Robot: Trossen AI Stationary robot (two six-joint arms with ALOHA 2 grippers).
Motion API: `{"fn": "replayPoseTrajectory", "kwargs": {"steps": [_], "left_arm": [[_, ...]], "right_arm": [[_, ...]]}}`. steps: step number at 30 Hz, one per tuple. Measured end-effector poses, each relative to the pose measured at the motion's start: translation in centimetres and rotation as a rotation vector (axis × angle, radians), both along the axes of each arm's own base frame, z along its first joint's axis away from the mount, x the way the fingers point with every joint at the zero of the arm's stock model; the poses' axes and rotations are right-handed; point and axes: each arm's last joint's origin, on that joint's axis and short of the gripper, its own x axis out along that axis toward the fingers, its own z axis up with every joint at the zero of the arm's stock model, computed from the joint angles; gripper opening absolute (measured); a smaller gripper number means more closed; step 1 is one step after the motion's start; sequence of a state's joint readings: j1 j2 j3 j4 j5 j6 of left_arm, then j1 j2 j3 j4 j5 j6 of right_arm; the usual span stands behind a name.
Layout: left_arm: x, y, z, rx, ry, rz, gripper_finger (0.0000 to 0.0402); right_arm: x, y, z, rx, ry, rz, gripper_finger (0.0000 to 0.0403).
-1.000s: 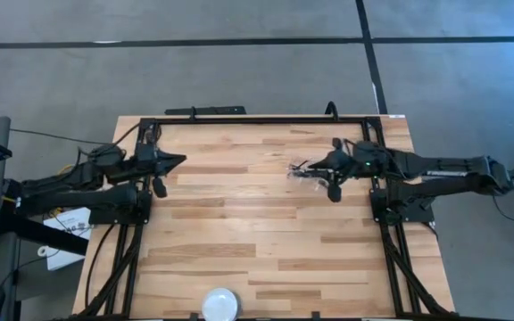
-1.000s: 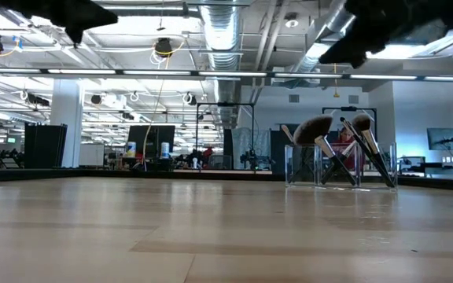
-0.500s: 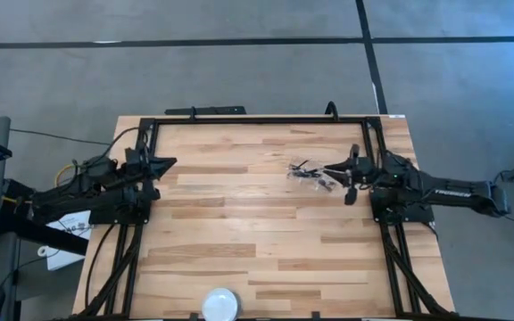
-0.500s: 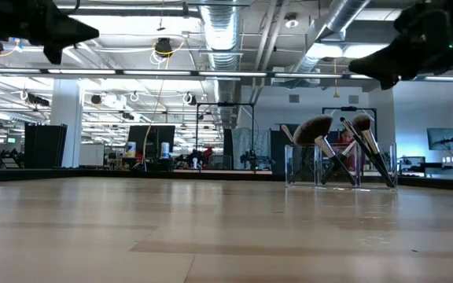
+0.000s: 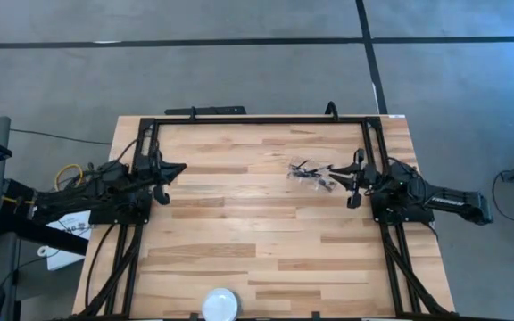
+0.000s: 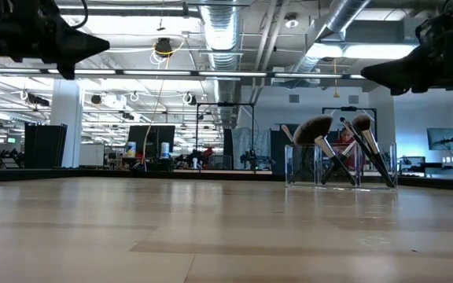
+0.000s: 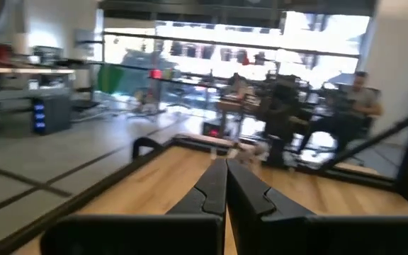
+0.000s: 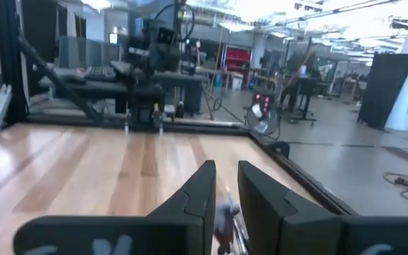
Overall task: Pick & Place Makeup Brushes
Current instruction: Return to Home Position
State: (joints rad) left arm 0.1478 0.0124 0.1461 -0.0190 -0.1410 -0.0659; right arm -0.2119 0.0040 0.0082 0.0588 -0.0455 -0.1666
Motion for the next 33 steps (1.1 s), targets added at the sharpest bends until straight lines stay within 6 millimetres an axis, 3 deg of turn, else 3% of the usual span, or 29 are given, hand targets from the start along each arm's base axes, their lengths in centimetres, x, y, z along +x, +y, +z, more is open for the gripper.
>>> {"fn": "replayPoseTrajectory", "kwargs": {"steps": [10,33], "left_arm": [[1.2,-0.3,-3.5,0.081,0.027,-0.156,0.0004],[2.6,-0.2,-5.4,0.026,0.241,-0.188,0.0004]], "right_arm": [[0.0,0.0,0.1,-0.026,-0.006,-0.011,0.0052],[0.0,-0.1,0.0,-0.024,0.001,-0.028,0.0052]]}}
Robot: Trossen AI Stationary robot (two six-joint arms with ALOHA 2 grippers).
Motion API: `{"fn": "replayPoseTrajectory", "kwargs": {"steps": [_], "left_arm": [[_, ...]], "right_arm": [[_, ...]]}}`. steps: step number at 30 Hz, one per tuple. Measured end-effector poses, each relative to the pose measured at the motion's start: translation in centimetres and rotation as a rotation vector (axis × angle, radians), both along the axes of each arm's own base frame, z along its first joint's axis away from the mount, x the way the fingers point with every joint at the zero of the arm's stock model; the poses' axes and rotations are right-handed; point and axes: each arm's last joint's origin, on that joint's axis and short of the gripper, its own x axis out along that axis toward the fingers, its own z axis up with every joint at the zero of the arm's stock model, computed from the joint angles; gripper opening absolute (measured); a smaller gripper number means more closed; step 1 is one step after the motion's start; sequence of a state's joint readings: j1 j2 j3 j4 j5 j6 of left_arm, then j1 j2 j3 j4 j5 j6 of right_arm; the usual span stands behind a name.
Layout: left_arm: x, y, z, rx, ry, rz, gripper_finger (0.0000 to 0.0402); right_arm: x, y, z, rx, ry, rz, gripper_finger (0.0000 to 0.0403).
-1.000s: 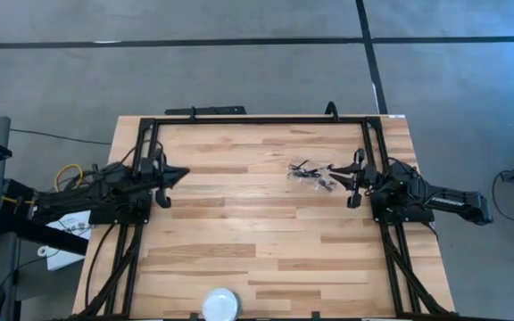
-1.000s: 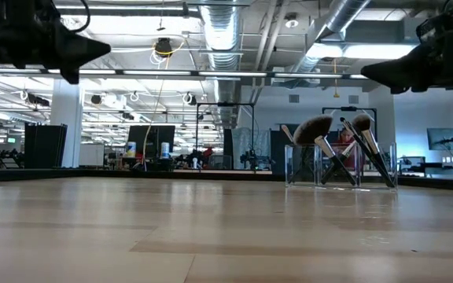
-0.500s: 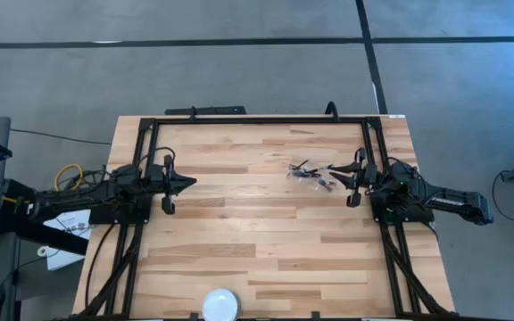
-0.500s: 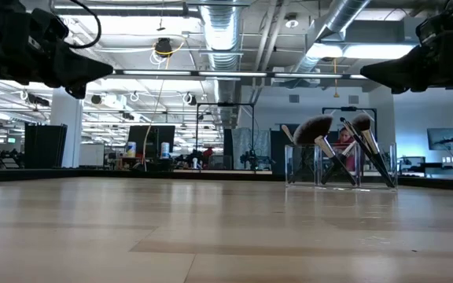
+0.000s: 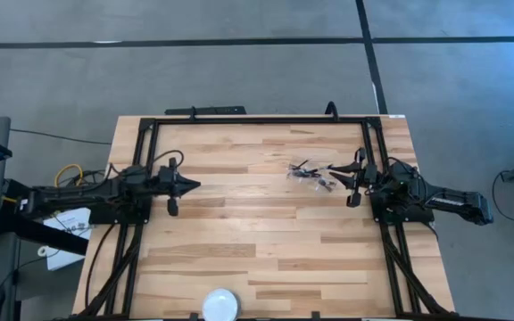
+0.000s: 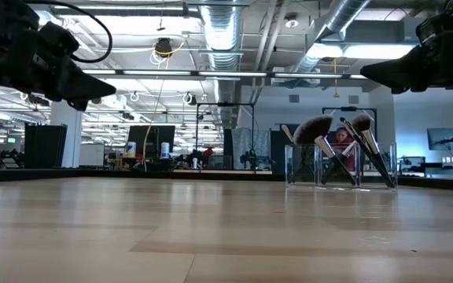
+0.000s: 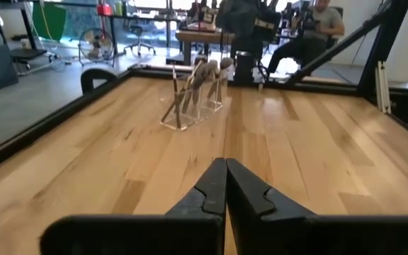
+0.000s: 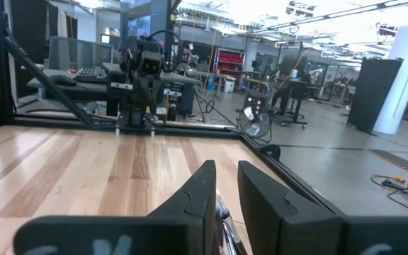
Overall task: Pick & Place Makeup Brushes
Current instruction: Return to Home Position
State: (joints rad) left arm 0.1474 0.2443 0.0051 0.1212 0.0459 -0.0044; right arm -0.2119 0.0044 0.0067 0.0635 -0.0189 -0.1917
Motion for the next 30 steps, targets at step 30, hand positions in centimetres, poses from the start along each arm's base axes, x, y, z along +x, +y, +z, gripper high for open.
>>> {"fn": "replayPoseTrajectory", "kwargs": {"steps": [30], "left_arm": [[0.3,0.04,-0.29,-0.005,0.033,0.0,0.0004]], "right_arm": [[0.0,0.0,-0.01,0.0,0.0,0.0,0.0052]]}}
